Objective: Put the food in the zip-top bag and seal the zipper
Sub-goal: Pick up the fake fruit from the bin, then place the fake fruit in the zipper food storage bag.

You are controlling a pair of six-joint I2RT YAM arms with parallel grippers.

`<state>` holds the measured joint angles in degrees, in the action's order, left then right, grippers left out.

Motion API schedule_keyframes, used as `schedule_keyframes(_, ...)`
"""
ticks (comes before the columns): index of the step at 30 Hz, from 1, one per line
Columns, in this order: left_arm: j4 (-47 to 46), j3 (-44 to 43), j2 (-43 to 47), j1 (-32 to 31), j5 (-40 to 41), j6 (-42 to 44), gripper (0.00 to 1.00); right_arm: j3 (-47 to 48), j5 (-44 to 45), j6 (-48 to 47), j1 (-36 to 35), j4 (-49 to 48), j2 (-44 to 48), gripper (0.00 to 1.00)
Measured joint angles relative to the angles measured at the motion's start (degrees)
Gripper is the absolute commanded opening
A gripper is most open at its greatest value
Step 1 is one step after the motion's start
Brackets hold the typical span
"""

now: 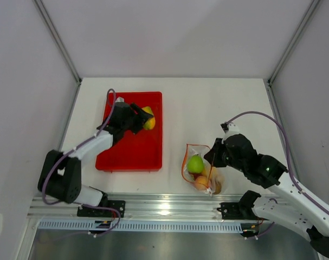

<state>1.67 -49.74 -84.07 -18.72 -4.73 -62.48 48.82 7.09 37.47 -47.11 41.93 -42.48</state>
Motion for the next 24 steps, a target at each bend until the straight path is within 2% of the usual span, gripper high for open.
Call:
schedule_keyframes(6,-5.7,7.6,19.0,-13.5,-2.0,4.0,0.01,0.3,-0.1,0.4,0.1,0.0,-1.3,0.0)
schedule_keyframes(10,-7.6,10.1,26.5,-22.3,-3.5,6.3,0.0,0.3,-0.1,0.7,0.1,0.0,-1.4,0.0)
schedule_keyframes(16,-10.2,13.0,29.8,-31.5,-5.1,7.6,0.01,0.3,-0.1,1.1,0.1,0.6,-1.0,0.0)
schedule_keyframes(24,-13.4,14.7,26.1,-41.9,-6.1,8.8,0.01,0.4,0.0,1.5,0.1,1.0,0.0,0.0)
